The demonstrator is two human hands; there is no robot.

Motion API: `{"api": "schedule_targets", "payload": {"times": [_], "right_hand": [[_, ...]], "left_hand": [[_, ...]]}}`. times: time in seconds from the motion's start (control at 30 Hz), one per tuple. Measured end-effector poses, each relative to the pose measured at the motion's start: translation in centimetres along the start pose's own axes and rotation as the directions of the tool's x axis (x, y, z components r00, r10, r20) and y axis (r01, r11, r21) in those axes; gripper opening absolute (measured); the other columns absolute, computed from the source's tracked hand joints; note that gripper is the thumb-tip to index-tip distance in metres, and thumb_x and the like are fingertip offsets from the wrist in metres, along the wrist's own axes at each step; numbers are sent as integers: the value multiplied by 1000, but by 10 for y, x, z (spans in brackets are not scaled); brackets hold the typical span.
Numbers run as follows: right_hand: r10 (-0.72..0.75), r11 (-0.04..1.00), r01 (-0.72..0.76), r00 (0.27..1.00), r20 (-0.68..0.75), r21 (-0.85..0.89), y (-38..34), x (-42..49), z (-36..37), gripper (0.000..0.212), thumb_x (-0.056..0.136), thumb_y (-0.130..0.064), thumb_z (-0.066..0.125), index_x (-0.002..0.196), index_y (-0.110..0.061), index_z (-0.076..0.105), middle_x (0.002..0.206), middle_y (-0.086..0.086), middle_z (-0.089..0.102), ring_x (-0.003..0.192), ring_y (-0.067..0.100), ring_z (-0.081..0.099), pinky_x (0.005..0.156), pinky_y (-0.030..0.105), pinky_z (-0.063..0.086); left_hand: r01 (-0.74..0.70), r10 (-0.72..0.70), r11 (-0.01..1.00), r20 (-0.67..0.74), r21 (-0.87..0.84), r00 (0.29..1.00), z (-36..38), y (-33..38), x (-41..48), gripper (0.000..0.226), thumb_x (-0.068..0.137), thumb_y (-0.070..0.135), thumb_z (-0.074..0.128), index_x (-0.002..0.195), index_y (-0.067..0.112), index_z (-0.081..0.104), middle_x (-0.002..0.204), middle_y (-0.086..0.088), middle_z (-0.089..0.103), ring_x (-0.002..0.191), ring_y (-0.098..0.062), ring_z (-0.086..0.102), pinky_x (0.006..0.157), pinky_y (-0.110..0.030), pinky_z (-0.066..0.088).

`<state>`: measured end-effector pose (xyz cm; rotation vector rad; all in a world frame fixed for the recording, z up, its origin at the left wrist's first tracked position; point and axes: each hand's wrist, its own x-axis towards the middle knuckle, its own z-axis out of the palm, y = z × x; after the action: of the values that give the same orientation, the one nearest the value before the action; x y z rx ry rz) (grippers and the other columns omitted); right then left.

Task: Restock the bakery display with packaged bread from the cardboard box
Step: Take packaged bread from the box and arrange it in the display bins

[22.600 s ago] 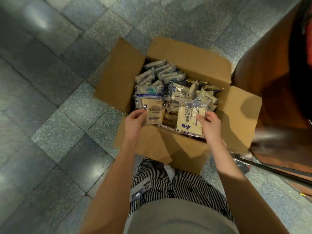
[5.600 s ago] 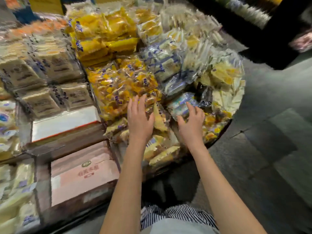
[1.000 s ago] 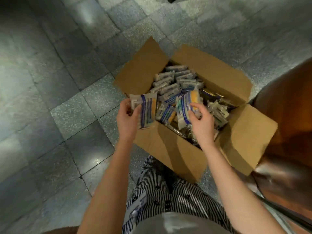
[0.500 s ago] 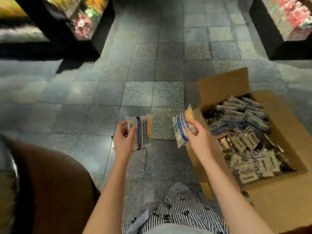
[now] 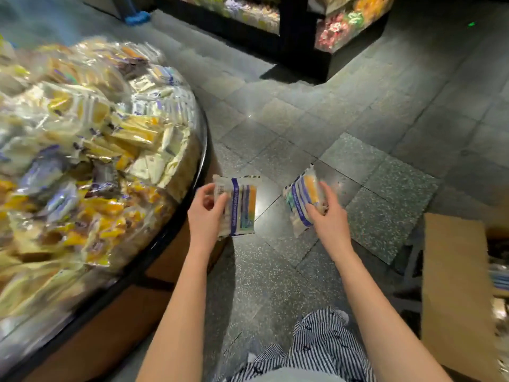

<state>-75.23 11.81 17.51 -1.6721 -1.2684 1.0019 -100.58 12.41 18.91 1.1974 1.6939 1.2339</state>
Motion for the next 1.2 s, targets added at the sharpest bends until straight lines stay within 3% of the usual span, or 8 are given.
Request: {"api": "schedule_targets", "payload": {"times": [0.17,0.27,0.33,0.43,0.57,0.77,0.93,1.2], "right_hand": [[-50,999,51,971,235,1,-37,-53,112,46,95,-27,62,138,-33,48,119,-1,63,102,14,63,89,40,55],[-109,994,106,918,380,30,-61,-88,175,43,96,-21,61,137,-30,50,103,-9,60,84,-4,57,70,11,47],[-149,988,145,870,471,44,-75,-110,212,42,96,-18,62,135,-27,52,96,-14,61,75,-12,58,63,7,45],[-198,977,208,776,598,53,-95,-136,262,42,95,-22,64,136,-27,55,117,-9,66,94,-6,64,76,21,57],[-237,959,275,666,707,63,-124,-158,324,40,93,-28,65,131,-36,55,114,-12,66,101,17,67,84,47,57],[-306,924,356,480,822,135,-171,-193,432,38,94,-36,63,120,-59,48,133,-10,55,122,18,57,93,50,53],[-318,903,399,365,875,161,-208,-220,528,41,93,-27,63,129,-44,53,128,-2,61,115,21,58,95,49,51],[-293,896,413,277,915,162,-257,-252,657,42,94,-24,61,133,-35,53,118,-13,56,112,15,57,92,46,54]], "left_hand": [[79,-74,997,-214,13,974,-136,-37,-44,25,93,31,66,117,31,57,96,0,70,84,-13,67,69,-30,55],[140,-129,990,-318,14,939,-210,-60,-71,20,92,36,67,109,41,58,95,-6,70,85,-20,68,74,-44,55],[171,-157,985,-404,-1,901,-252,-70,-88,19,92,35,67,107,42,58,92,-13,68,81,-24,66,70,-44,53],[182,-178,982,-537,-47,824,-302,-83,-112,22,94,30,65,113,33,57,86,-3,64,78,-17,62,71,-38,50],[208,-213,974,-666,-89,715,-359,-101,-140,23,94,27,65,114,33,57,105,0,61,101,-17,58,86,-36,50],[194,-219,972,-816,-133,535,-452,-117,-162,21,94,19,65,108,34,60,111,-2,65,103,-17,61,81,-20,51],[247,-235,958,-893,-146,384,-532,-138,-156,21,95,22,64,111,35,59,115,-6,68,105,-20,64,92,-36,53],[309,-220,943,-930,-126,293,-639,-157,-128,22,96,16,62,117,20,63,104,6,63,101,-13,59,79,-22,52]]}}
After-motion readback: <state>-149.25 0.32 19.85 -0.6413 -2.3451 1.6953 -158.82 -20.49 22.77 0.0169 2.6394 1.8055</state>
